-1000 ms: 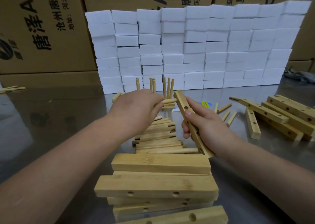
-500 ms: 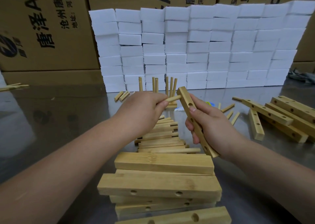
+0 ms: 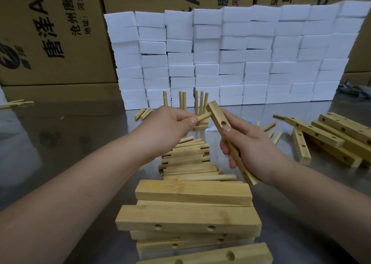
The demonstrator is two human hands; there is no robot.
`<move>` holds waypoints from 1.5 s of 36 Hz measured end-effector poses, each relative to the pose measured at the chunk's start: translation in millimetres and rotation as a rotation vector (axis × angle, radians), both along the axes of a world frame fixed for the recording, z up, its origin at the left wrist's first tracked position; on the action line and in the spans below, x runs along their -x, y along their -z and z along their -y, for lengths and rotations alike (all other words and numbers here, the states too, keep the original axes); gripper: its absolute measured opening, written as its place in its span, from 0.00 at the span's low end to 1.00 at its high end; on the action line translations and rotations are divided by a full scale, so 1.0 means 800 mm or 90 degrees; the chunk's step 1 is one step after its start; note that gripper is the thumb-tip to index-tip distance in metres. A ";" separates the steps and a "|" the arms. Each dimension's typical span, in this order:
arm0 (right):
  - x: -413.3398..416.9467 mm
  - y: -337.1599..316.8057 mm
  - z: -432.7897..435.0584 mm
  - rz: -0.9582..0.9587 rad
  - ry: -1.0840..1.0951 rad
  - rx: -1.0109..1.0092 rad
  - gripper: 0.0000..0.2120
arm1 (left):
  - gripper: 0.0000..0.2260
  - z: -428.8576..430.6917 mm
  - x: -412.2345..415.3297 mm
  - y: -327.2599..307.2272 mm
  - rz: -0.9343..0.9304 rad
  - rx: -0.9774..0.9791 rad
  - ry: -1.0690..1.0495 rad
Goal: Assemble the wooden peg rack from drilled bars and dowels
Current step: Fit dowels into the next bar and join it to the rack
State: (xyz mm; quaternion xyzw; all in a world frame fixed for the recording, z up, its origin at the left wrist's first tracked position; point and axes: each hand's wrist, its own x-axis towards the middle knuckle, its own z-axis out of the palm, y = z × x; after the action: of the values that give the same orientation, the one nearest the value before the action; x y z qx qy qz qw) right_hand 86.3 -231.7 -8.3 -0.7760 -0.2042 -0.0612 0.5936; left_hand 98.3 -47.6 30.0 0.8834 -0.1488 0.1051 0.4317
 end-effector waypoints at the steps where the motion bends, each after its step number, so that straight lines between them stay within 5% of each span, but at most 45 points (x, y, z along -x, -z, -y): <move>1: -0.001 0.001 0.000 0.004 0.002 -0.004 0.19 | 0.10 0.001 -0.001 -0.001 0.007 -0.010 -0.004; 4: -0.005 0.014 -0.004 -0.002 0.050 -0.034 0.19 | 0.16 -0.001 -0.003 -0.003 0.012 -0.049 -0.025; 9: -0.022 0.026 0.009 -0.086 0.208 -0.181 0.16 | 0.13 -0.022 -0.028 0.009 0.000 0.085 -0.089; 12: -0.026 0.026 0.012 -0.125 0.238 -0.225 0.12 | 0.12 -0.037 -0.043 0.034 -0.009 -0.026 -0.119; 15: -0.027 0.029 0.009 -0.146 0.226 -0.215 0.13 | 0.12 -0.043 -0.056 0.056 -0.053 -0.104 -0.139; 25: -0.032 0.030 0.010 -0.160 0.254 -0.151 0.12 | 0.14 -0.059 -0.070 0.082 -0.152 -0.089 -0.097; 37: -0.033 0.029 0.011 -0.168 0.219 -0.196 0.13 | 0.05 -0.059 -0.071 0.084 -0.072 -0.144 -0.174; 45: -0.031 0.027 0.010 -0.164 0.189 -0.227 0.14 | 0.12 -0.059 -0.070 0.080 -0.102 -0.223 -0.177; 54: -0.034 0.030 0.013 -0.181 0.176 -0.251 0.14 | 0.05 -0.061 -0.068 0.073 -0.046 -0.098 -0.212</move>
State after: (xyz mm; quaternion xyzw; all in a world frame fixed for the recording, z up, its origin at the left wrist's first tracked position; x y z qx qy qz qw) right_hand 113.5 -241.8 -32.1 -0.6671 0.0047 -0.0702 0.7417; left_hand 152.7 1.0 -28.2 0.9295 0.0073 0.1317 0.3445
